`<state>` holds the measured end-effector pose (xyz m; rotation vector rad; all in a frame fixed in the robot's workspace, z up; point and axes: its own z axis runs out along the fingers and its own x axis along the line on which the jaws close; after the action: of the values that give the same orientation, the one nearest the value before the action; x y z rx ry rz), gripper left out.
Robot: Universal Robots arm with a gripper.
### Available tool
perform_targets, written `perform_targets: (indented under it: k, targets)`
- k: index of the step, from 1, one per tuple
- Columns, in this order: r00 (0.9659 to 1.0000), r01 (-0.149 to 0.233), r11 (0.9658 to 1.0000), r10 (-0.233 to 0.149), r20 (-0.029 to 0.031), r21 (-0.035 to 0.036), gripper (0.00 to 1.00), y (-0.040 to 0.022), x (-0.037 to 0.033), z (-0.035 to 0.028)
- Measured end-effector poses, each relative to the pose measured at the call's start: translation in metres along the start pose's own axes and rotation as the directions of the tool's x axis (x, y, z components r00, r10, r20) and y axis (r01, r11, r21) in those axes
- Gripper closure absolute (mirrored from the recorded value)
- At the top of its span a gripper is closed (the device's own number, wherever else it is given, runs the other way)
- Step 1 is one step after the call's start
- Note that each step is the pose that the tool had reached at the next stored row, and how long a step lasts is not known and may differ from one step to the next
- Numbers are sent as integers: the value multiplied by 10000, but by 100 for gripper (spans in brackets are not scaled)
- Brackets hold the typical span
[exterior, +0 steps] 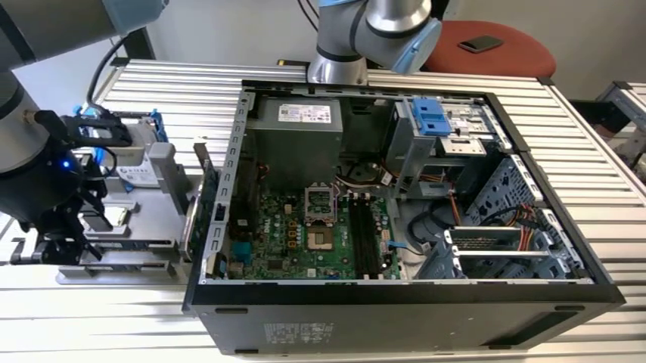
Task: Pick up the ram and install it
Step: 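Pick up the ram and move it above insertion slot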
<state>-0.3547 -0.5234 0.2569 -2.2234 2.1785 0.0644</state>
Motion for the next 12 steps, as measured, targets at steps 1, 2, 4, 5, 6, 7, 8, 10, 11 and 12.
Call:
perform_targets:
  k: [1,2,4,5,6,7,8,10,11,12]
  targets:
    - [10000,0,10000,0,-1,-1,0,0,2,14]
    - [10000,0,10000,0,-1,-1,0,0,4,29]
    - [10000,0,10000,0,0,0,0,0,8,57]
    - [10000,0,10000,0,-1,0,0,-1,10,73]
    - [10000,0,10000,0,0,0,0,-1,12,89]
    - [10000,0,10000,0,0,0,0,-1,14,106]
    - [10000,0,10000,0,-1,-1,0,-1,16,123]
    - [10000,-1,10000,1,0,-1,0,-1,19,159]
    - [10000,0,10000,0,0,0,0,-2,20,176]
    - [10000,0,10000,0,-1,-1,0,-2,21,194]
